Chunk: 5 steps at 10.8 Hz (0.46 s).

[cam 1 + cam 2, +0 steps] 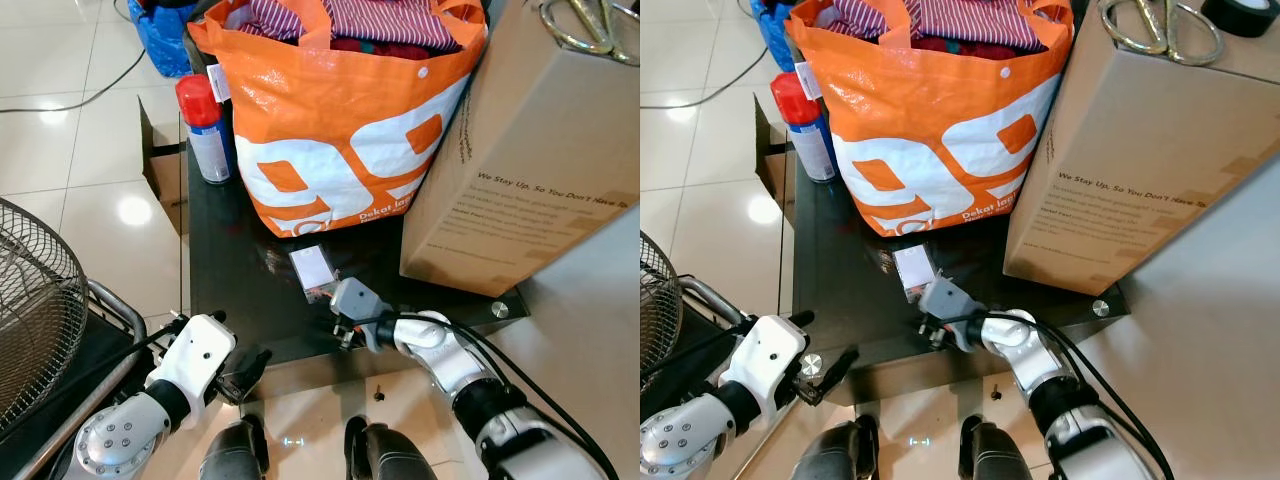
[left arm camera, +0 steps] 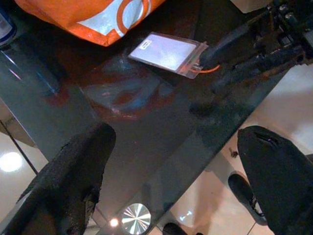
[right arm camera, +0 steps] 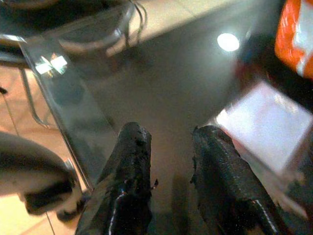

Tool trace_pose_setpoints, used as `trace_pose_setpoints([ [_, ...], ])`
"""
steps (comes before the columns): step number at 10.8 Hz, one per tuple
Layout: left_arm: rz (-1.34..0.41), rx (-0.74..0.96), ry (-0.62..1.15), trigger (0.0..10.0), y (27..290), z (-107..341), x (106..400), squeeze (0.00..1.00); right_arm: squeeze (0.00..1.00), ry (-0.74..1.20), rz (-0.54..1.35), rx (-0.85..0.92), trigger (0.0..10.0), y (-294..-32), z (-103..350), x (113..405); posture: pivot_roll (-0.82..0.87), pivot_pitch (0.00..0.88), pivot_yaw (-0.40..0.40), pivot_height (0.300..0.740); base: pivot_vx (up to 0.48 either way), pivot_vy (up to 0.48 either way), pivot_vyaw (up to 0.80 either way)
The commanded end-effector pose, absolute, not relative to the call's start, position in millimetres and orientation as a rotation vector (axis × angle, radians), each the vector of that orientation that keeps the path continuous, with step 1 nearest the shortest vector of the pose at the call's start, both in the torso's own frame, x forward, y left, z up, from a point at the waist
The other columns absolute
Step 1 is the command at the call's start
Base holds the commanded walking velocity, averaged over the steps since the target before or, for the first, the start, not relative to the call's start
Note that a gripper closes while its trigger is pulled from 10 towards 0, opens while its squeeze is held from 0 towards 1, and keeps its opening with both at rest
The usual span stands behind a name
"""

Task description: Hang keys on a hook

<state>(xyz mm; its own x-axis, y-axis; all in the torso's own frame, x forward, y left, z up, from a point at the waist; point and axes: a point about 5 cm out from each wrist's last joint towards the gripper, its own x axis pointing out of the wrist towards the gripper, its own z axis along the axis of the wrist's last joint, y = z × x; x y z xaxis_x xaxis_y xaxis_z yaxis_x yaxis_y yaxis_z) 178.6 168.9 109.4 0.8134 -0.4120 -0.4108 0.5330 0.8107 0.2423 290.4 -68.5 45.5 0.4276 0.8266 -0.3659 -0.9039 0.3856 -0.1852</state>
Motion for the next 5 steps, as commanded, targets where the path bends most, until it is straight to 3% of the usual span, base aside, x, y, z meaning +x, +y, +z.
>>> trace_pose_setpoints([
  [1, -0.532, 0.357, 0.364, 10.0, 166.7, 106.2, 176.5, 0.69, 0.0, 0.264, 1.194, -0.367, 10.0, -65.9, 40.5, 280.0, 0.1, 0.224, -0.064, 0.74, 0.0, 0.0, 0.0],
  [2, -0.532, 0.357, 0.364, 10.0, 166.3, 106.0, 176.7, 0.69, 0.0, 0.297, 1.258, -0.4, 10.0, -63.8, 35.8, 272.4, 0.1, 0.225, -0.065, 0.74, 0.0, 0.0, 0.0],
  [3, -0.531, 0.358, 0.365, 10.0, 166.1, 105.7, 176.4, 0.69, 0.0, 0.331, 1.195, -0.464, 10.0, -65.5, 28.4, 273.3, 0.1, 0.226, -0.07, 0.74, 0.0, 0.0, 0.0],
  [4, -0.527, 0.359, 0.364, 10.0, 166.4, 105.9, 176.1, 0.69, 0.0, 0.354, 1.072, -0.409, 10.0, -68.5, 27.5, 279.8, 0.1, 0.226, -0.073, 0.74, 0.0, 0.0, 0.0],
  [5, -0.524, 0.359, 0.364, 10.0, 167.0, 106.4, 175.8, 0.69, 1.0, 0.363, 1.003, -0.36, 10.0, -73.4, 29.5, 283.4, 0.1, 0.227, -0.075, 0.74, 0.0, 0.0, 0.0],
])
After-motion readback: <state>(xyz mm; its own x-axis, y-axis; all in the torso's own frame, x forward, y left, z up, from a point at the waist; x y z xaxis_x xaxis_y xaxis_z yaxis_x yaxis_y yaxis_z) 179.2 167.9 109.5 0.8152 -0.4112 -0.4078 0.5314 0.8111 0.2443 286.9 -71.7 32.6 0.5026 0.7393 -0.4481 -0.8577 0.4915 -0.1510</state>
